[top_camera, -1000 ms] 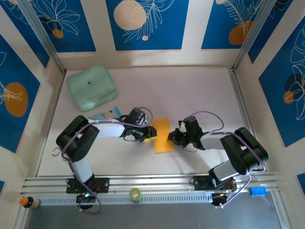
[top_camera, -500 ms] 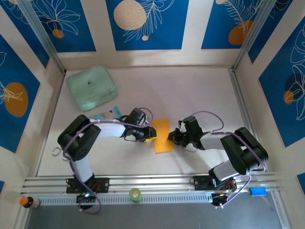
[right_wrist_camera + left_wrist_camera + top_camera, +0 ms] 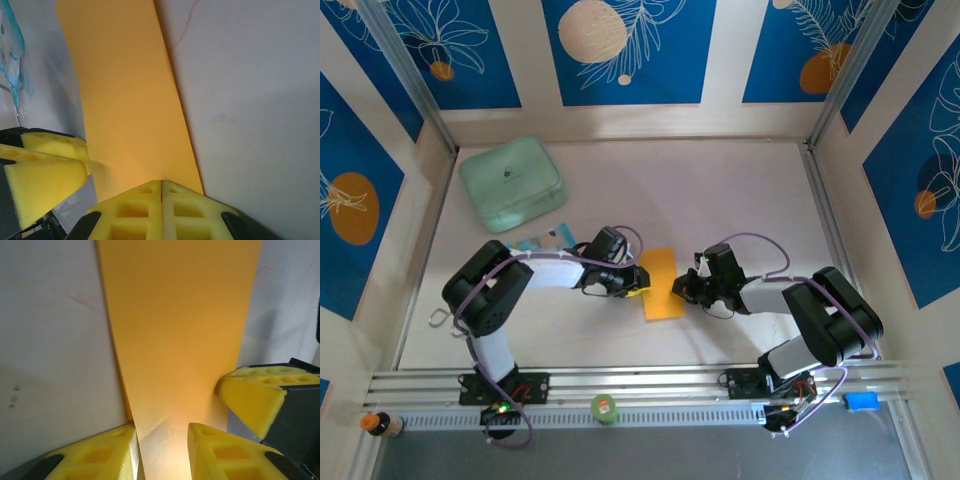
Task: Fold a paper plane with a square sheet of paper (pick it up from the middle)
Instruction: Third fold the triangle at the center of the table.
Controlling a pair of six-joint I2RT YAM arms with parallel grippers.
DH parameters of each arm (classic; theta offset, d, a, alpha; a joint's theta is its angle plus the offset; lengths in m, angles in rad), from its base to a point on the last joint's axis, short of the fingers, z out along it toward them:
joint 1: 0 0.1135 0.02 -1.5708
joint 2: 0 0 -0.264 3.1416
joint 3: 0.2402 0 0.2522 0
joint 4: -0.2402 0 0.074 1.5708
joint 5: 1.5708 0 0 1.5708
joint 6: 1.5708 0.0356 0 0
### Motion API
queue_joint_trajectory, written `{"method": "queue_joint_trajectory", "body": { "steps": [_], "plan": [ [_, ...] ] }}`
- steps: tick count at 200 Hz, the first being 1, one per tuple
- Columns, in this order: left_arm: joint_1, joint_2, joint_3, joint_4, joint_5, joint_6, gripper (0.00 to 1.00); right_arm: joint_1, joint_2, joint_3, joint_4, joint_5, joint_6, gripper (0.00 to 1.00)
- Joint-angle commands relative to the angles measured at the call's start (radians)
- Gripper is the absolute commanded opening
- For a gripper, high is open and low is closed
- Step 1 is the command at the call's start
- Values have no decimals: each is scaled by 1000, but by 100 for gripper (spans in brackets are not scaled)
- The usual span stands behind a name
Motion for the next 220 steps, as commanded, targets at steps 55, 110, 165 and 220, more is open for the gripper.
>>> {"method": "queue_joint_trajectory", "body": {
  "steps": [55,110,165,220],
  "plan": [
    [-10,1,10,6,2,4,30,10,25,-28,-148,38,3,0],
    [-9,-28,5,-9,-14,12,6,36,-64,-31,-88,-15,-74,20],
    [6,-93,-10,-46,-9,24,1,200,-273,64,-266,233,-327,41],
    [19,-127,-37,-32,0,7,1,503,-303,-26,-19,576,-686,49]
  ]
}}
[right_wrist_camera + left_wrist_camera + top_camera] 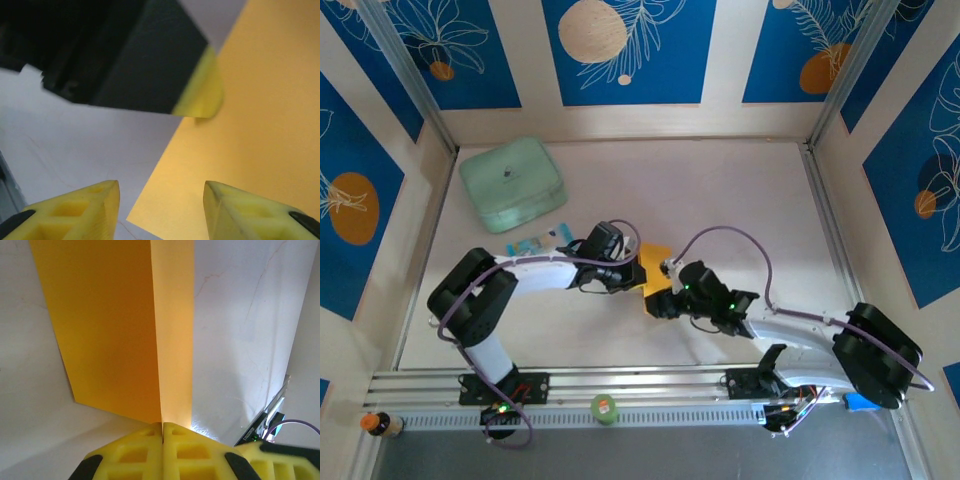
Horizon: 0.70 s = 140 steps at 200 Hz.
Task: Fold a paper plane with a square sheet of paper (pick it up from the middle)
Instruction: Third fold the triangle at the center of the table.
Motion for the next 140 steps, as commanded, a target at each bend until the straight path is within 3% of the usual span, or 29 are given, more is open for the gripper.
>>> {"method": "queue_joint_trajectory", "body": {
  "steps": [1,40,95,140],
  "plan": [
    [9,-29,-25,-8,9,-2,1,78,2,-48,111,189,-219,50],
    [10,-29,-28,-1,15,-6,2,240,72,-68,214,326,-458,53],
    [10,-31,-27,-1,16,-7,2,323,178,-61,292,483,-545,56],
    [11,-30,-28,7,14,-10,2,360,254,-47,321,529,-548,59]
  ]
}}
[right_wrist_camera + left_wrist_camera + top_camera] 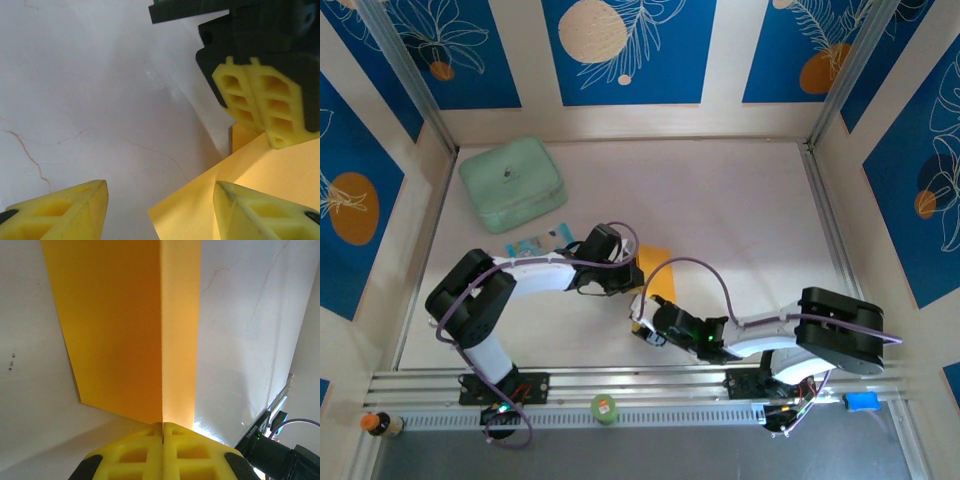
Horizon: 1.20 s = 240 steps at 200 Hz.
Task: Fold a paper plane with a square sheet of paper (pick it up from the middle)
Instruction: Third fold the triangle at the center of the table.
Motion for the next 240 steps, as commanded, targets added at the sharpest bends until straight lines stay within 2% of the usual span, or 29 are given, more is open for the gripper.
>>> {"method": "queue_joint_trajectory", "body": {
  "steps": [1,21,61,161,240],
  "plan": [
    [9,-22,-10,7,13,-10,2,19,31,11,55,77,-18,59],
    [9,-21,-8,8,16,-10,2,45,61,14,82,166,-31,58],
    [8,-20,-7,6,14,-11,1,51,85,25,74,242,-8,54],
    [8,-14,-9,9,7,-15,1,53,7,-13,48,196,59,42],
    [8,-18,-11,10,5,-19,0,53,-4,-11,8,218,76,34]
  ]
}}
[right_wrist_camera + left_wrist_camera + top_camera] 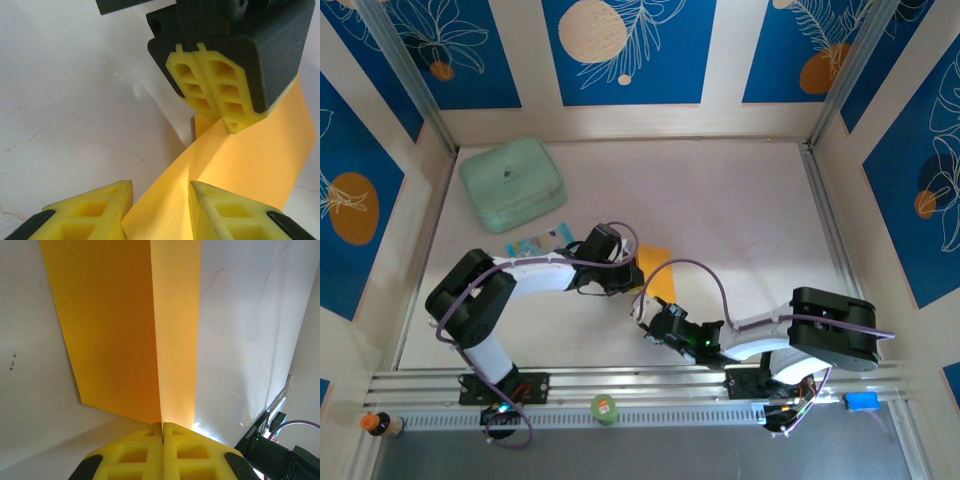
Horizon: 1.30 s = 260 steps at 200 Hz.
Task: Fold a paper plane with a square sheet of paper (pick it up from the middle)
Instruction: Third fold the triangle at the center of the table.
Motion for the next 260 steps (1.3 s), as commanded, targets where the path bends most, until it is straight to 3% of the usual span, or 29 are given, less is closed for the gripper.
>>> {"method": "queue_joint_trajectory", "body": {
  "steps": [1,107,172,210,242,260],
  "plan": [
    [6,-18,-11,10,6,-11,0,7,-29,-11,0,26,26,34],
    [6,-20,-13,10,3,-16,0,7,-42,-19,0,35,27,24],
    [7,-24,-13,1,-6,-15,3,-2,-58,-19,-23,22,49,6],
    [9,-69,3,-116,-75,52,21,-36,-103,-21,-68,-106,116,2],
    [27,-137,10,-221,-166,95,40,-150,-170,-2,-178,-379,258,2],
    [35,-171,25,-271,-210,117,41,-228,-201,19,-249,-537,312,2]
  ]
}}
